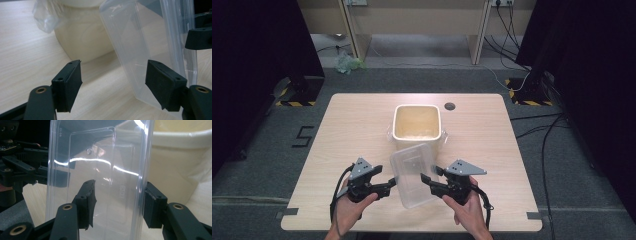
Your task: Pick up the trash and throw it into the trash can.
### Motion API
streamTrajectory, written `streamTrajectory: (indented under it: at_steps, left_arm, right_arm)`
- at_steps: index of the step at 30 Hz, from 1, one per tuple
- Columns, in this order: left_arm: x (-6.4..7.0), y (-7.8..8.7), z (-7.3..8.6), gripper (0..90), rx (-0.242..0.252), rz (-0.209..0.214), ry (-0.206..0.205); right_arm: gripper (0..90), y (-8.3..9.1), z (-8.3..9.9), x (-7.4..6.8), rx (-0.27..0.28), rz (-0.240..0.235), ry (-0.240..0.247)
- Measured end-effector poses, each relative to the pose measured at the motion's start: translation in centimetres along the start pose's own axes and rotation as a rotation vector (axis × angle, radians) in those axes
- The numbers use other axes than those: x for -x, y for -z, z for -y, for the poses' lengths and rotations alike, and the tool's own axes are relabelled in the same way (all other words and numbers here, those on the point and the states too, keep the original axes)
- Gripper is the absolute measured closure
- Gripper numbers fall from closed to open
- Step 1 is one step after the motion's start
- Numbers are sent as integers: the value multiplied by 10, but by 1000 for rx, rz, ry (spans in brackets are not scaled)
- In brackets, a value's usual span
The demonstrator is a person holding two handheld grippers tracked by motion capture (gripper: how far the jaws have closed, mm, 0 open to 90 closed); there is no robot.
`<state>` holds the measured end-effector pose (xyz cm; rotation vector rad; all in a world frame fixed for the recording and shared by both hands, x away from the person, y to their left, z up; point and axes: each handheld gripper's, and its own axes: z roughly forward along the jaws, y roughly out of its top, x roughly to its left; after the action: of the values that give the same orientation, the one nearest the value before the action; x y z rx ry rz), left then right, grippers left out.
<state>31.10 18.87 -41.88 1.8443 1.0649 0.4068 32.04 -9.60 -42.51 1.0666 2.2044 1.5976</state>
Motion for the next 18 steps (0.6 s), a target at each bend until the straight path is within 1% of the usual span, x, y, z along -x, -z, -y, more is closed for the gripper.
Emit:
streamTrajectory:
  at_steps: [4, 6, 7, 8, 9, 11, 13, 18]
  left_arm:
    - [-1, 7, -14, 285, 17, -9, -16]
    - [-3, 10, -20, 285, 26, -9, -19]
    - [-5, 13, -26, 284, 27, -10, -24]
    - [-5, 13, -26, 285, 27, -10, -24]
    - [-5, 15, -28, 285, 28, -15, -27]
    - [-6, 18, -33, 285, 30, -23, -36]
    - [-7, 21, -38, 284, 36, -26, -39]
    - [-14, 26, -52, 285, 47, -36, -45]
  right_arm:
    - [506, 1, -13, -1, 15, -6, 3]
    - [507, 1, -20, -2, 27, -10, 12]
    - [508, 2, -27, -3, 35, -9, 19]
    - [509, 2, -30, -4, 37, -10, 21]
    - [509, 2, -30, -4, 37, -10, 21]
    - [509, 0, -37, -5, 47, -15, 26]
    - [509, 0, -40, -5, 47, -17, 26]
    - [510, -2, -59, -9, 51, -6, 54]
